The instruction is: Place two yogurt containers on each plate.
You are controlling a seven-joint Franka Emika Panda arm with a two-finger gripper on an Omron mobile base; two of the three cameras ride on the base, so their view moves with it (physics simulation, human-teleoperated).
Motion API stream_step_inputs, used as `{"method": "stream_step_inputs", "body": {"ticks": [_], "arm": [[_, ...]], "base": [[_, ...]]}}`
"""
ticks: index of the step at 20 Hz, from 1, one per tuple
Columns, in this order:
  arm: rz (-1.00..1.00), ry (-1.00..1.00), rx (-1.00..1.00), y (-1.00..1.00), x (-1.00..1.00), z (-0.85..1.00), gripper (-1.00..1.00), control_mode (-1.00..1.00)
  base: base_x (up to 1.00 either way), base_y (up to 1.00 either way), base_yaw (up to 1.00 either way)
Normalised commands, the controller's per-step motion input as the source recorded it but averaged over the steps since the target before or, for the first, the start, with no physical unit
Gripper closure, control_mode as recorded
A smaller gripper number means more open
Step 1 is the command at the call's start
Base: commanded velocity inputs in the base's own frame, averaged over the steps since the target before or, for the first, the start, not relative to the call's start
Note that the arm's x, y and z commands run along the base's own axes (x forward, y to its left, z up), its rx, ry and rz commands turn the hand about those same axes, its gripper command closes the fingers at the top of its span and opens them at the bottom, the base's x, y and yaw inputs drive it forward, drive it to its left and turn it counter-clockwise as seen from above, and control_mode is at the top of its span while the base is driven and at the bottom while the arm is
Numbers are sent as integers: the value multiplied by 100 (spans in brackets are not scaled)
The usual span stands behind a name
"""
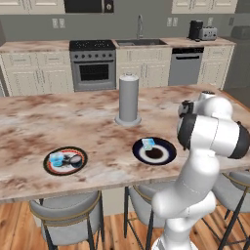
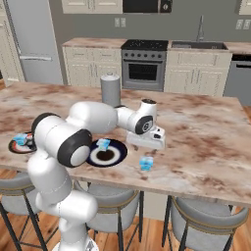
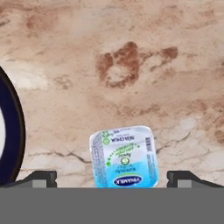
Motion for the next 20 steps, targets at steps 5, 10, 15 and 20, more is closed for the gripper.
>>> {"method": "stream_step_inputs", "body": {"ticks": [5, 10, 15, 20], "arm": [[0, 0, 0, -38, -7, -18, -100, -100], [0, 0, 0, -2, -7, -14, -100, -100], [1, 0, 0, 9, -4, -10, -100, -100], [2, 0, 0, 31, -3, -8, -100, -100]], "base": [[0, 0, 0], [0, 0, 0], [0, 0, 0], [0, 0, 0]]}}
